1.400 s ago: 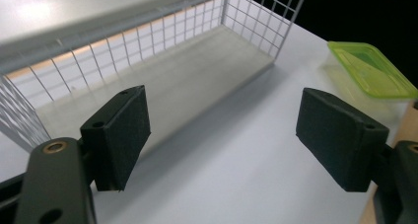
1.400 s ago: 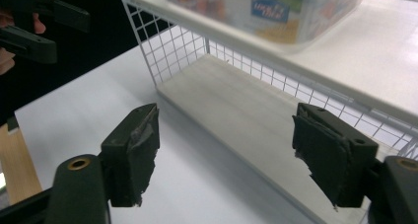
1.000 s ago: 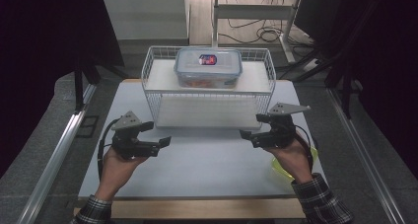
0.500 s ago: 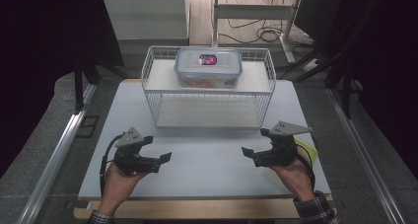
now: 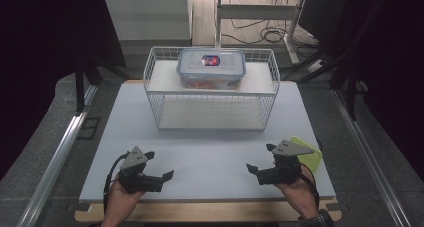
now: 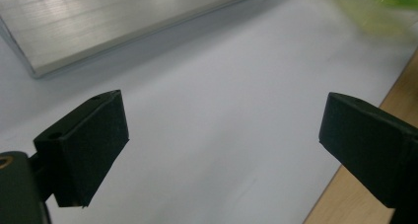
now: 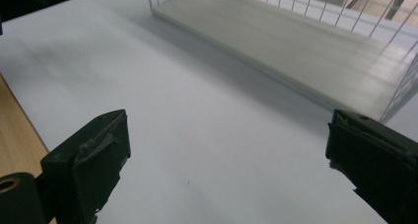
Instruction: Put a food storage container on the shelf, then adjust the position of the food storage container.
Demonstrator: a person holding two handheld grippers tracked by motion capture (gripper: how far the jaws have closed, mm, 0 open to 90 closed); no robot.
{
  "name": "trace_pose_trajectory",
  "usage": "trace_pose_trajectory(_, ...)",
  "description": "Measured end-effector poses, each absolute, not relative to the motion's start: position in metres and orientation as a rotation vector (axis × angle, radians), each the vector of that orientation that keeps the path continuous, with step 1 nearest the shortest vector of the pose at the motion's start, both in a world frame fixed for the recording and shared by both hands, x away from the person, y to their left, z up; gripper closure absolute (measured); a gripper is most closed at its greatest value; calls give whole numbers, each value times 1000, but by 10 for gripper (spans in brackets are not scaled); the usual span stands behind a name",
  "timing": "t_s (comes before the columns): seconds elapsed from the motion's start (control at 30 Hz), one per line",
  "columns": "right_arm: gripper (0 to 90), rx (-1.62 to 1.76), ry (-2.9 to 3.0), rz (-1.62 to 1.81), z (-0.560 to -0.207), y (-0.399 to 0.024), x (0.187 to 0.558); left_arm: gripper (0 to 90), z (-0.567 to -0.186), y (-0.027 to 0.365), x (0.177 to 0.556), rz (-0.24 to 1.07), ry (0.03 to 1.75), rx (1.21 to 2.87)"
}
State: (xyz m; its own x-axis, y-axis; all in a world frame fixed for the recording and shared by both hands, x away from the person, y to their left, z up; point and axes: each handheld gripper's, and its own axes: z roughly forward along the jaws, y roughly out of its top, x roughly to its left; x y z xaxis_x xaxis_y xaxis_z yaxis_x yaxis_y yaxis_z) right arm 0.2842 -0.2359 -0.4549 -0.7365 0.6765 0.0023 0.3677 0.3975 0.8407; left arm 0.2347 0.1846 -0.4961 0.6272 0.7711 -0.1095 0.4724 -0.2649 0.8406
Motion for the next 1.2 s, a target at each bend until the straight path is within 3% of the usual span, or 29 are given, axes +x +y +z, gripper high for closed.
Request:
trace_pose_trajectory(0.43, 0, 1061, 2323, 1208, -469, -250, 288, 44, -507, 182, 232, 445, 980, 1951)
trace_pose_trajectory(0.53, 26, 1109, 2307, 1178, -469, -261, 292, 46, -508, 184, 232, 446, 985, 1948)
trace_pose_trajectory(0.67, 201, 1148, 2260, 1115, -465, -278, 295, 49, -509, 185, 233, 446, 991, 1946)
trace_pose_trajectory(0.77, 392, 1180, 2215, 1046, -462, -297, 297, 50, -510, 186, 233, 447, 993, 1945)
trace_pose_trajectory(0.83, 589, 1208, 2183, 997, -460, -318, 299, 50, -510, 186, 233, 447, 987, 1942)
trace_pose_trajectory(0.87, 589, 1208, 2183, 997, -460, -318, 299, 50, -510, 186, 233, 447, 987, 1942)
trace_pose_trajectory(0.9, 711, 1232, 2156, 991, -458, -331, 298, 50, -510, 186, 233, 444, 988, 1939)
trace_pose_trajectory(0.93, 764, 1239, 2146, 979, -457, -336, 297, 51, -510, 186, 233, 444, 988, 1939)
trace_pose_trajectory(0.97, 764, 1239, 2146, 979, -457, -336, 297, 51, -510, 187, 233, 443, 990, 1938)
trace_pose_trajectory(1.0, 847, 1252, 2128, 964, -457, -347, 295, 51, -511, 187, 233, 443, 990, 1937)
trace_pose_trajectory(1.2, 895, 1330, 2053, 891, -459, -372, 296, 52, -510, 188, 233, 438, 991, 1926)
